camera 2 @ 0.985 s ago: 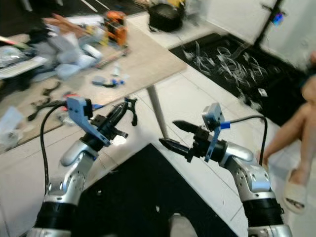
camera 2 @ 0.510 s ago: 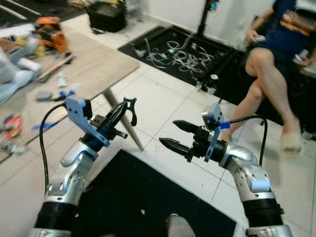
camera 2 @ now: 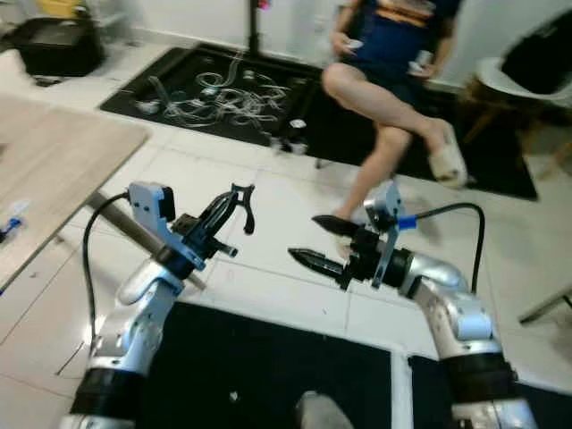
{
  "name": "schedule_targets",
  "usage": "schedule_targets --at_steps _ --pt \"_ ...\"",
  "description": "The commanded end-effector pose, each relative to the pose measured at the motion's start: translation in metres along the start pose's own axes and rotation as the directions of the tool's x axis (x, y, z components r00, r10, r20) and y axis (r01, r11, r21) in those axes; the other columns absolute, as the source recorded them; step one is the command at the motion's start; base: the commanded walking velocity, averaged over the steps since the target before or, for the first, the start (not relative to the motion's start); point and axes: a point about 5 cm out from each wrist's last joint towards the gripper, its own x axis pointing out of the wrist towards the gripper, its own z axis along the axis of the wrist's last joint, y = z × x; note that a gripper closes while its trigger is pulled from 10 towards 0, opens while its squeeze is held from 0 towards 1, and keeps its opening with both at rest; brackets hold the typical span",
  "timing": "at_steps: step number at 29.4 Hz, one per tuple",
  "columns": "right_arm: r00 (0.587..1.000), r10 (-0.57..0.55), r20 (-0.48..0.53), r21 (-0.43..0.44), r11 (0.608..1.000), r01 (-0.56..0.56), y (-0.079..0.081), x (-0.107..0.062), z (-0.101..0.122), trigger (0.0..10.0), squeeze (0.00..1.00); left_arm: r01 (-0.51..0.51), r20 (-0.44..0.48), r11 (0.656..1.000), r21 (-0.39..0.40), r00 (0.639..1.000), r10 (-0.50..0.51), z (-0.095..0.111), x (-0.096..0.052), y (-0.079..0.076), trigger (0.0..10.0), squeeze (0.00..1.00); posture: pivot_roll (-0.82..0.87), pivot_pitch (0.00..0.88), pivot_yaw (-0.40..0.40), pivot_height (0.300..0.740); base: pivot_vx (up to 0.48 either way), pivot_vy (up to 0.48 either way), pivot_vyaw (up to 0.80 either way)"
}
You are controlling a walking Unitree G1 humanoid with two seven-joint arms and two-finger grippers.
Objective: Picking trash to rubbish bin
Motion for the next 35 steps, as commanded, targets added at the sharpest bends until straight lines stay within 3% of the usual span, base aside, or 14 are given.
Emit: schedule_targets --at_steps 1,35 --pt "1.0 -0.003 -0.021 0.002 1.0 0.003 0.0007 0.0006 -0.0055 10.0 0.0 0.0 -0.019 1.0 -0.003 1.0 0.0 -0.0037 -0.0026 0.0014 10.0 0.0 -0.08 0.0 -0.038 0.74 0.0 0.0 -0.8" --pt "1.0 -0.008 0.007 0.03 1.0 0.008 0.0018 0.004 -0.0066 10.0 0.0 0.006 -0.023 1.0 0.005 1.0 -0.006 -0.0013 -0.0011 0.0022 10.0 0.0 -0.07 0.0 -0.025 0.74 0.0 0.0 -0.8"
